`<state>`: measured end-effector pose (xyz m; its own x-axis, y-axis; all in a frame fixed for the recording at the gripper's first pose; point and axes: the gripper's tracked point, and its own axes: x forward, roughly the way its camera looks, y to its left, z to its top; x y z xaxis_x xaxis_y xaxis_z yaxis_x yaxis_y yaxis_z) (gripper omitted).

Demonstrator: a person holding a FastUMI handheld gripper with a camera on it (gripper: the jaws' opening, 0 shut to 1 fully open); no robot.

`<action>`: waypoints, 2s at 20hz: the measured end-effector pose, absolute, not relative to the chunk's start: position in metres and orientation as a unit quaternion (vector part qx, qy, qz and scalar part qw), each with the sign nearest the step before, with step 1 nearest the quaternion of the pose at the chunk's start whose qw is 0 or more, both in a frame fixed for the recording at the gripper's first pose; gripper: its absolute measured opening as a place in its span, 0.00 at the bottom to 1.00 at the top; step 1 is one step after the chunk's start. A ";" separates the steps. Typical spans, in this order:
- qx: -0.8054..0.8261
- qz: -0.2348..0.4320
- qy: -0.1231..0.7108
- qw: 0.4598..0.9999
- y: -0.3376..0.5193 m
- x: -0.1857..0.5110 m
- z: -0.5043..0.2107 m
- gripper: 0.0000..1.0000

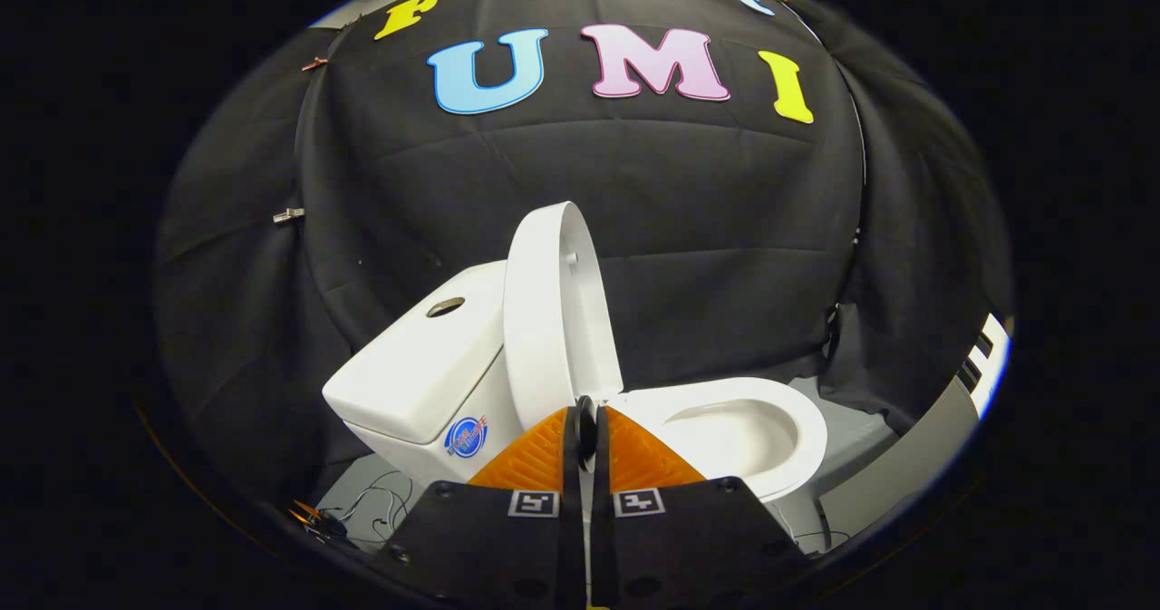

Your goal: Open the toilet lid.

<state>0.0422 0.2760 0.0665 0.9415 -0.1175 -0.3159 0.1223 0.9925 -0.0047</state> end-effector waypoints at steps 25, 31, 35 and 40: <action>-0.066 0.002 0.178 0.982 0.347 0.051 0.035 0.80; -0.051 0.031 0.158 0.986 0.351 0.036 0.065 0.99; -0.038 0.056 0.139 0.988 0.350 0.019 0.093 1.00; -0.019 0.081 0.117 0.990 0.337 -0.005 0.122 1.00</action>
<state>-0.0049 0.3373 0.1218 0.9596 0.1561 -0.2341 -0.1648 0.9862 -0.0181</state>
